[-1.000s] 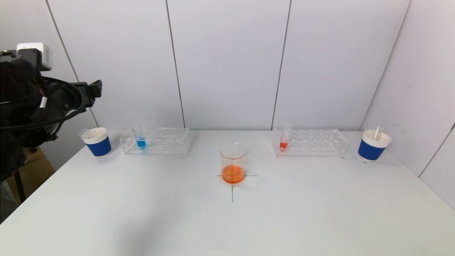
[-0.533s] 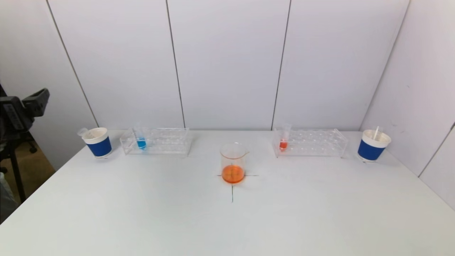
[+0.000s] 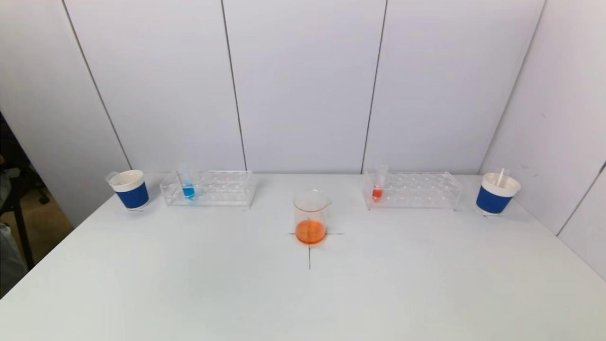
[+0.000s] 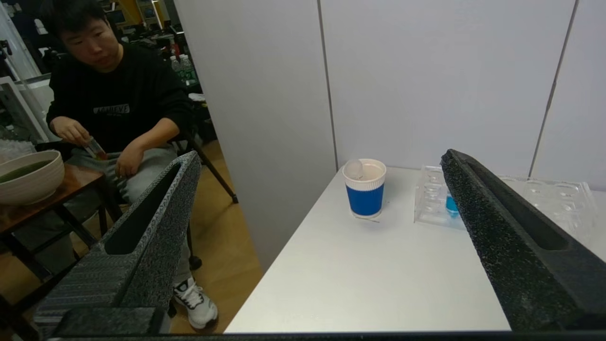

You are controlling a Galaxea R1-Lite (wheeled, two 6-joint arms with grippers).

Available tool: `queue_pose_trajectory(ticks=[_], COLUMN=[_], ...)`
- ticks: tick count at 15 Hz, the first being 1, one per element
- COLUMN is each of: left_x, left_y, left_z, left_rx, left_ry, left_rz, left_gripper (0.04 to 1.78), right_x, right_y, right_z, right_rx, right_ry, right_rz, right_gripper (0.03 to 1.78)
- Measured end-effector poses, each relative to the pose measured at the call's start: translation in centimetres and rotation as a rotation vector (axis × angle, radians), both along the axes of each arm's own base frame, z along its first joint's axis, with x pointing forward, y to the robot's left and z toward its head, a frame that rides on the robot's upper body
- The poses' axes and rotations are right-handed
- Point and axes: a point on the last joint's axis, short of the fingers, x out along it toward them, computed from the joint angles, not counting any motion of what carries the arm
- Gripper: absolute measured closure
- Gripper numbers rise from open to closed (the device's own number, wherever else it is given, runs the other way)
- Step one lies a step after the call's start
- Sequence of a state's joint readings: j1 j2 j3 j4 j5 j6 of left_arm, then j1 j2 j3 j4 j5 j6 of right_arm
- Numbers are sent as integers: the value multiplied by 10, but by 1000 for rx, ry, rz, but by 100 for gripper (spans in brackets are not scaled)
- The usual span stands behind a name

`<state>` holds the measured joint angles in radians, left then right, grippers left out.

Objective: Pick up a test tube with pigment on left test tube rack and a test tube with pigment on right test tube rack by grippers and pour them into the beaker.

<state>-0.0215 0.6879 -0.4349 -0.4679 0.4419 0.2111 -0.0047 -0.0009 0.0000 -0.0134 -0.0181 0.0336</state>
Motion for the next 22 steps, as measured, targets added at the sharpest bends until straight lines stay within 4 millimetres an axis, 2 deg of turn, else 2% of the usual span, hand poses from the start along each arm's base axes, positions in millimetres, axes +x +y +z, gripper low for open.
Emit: queue_pose_trajectory(ticks=[6, 9, 13, 18, 22], left_x=[-67, -86, -95, -86, -81], left_y=[1, 0, -2, -4, -8], left_z=[-43, -71, -105, -143, -155], left_rx=[8, 14, 1, -42, -80], left_ry=[41, 63, 64, 122, 139], left_rz=[-22, -70, -183, -269, -418], left_gripper=[5, 5, 5, 5, 5], right_x=[0, 0, 0, 0, 0], right_y=[0, 0, 0, 0, 0], right_z=[0, 0, 0, 0, 0], right_rx=[0, 0, 1, 1, 0], right_ry=[0, 0, -1, -1, -1], right_rz=[0, 0, 0, 0, 0], right_gripper=[4, 4, 4, 4, 4])
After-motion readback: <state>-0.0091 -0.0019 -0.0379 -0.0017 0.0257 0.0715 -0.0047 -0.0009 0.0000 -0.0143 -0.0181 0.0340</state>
